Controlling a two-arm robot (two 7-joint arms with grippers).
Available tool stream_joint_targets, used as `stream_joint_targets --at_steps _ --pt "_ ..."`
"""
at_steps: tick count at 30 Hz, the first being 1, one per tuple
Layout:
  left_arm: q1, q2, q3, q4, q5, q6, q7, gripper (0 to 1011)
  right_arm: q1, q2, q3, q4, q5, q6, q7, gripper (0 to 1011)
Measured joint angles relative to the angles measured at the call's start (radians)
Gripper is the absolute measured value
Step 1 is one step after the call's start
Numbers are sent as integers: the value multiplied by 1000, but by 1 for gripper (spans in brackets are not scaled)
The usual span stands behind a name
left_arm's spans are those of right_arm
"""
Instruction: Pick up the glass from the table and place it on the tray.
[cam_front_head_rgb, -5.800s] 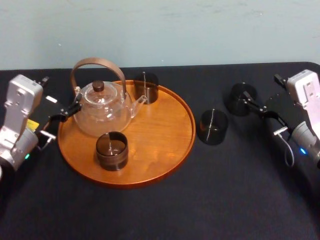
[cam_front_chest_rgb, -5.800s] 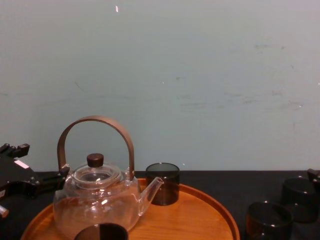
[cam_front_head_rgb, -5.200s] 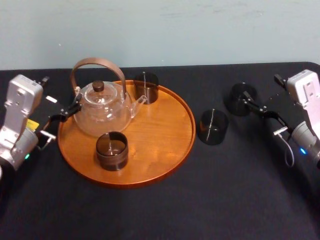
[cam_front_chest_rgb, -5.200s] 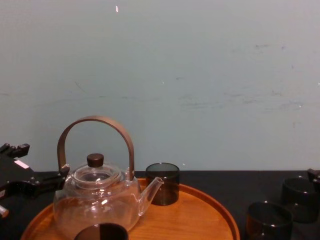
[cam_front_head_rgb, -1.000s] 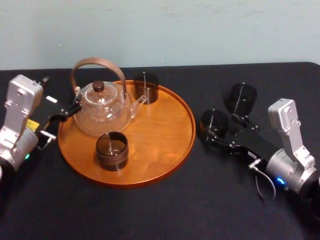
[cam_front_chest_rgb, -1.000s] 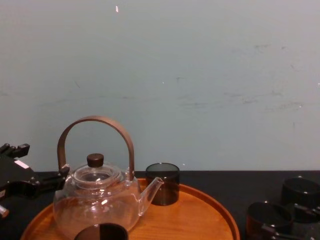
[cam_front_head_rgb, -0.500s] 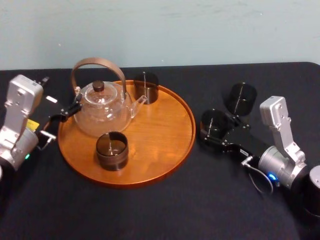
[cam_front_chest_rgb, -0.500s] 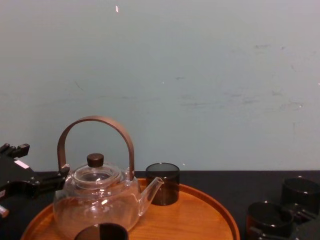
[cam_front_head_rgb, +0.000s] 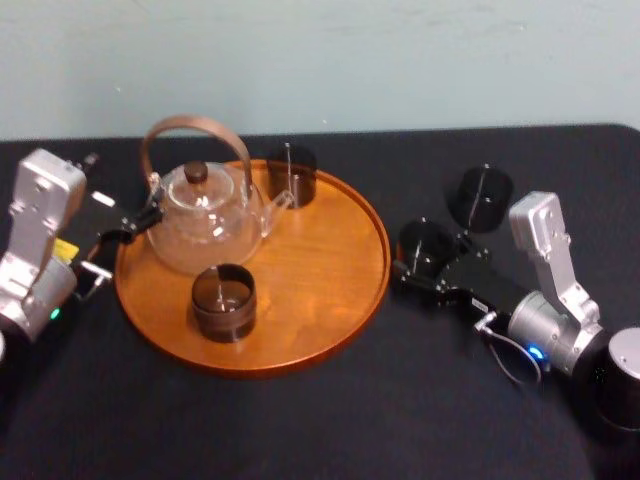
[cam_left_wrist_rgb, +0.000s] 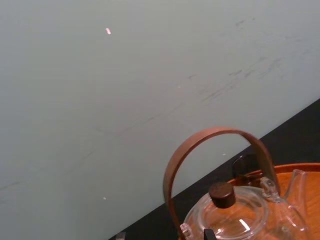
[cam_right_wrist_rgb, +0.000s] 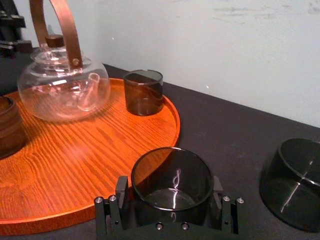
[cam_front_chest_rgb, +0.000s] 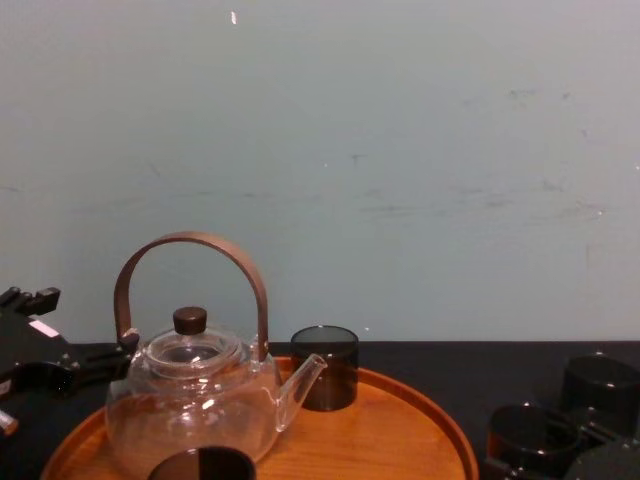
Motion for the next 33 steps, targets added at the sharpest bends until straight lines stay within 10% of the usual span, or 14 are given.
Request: stream_joint_targets --at_steps 33 --pt "0 0 0 0 0 0 0 1009 10 -4 -1 7 -2 1 3 904"
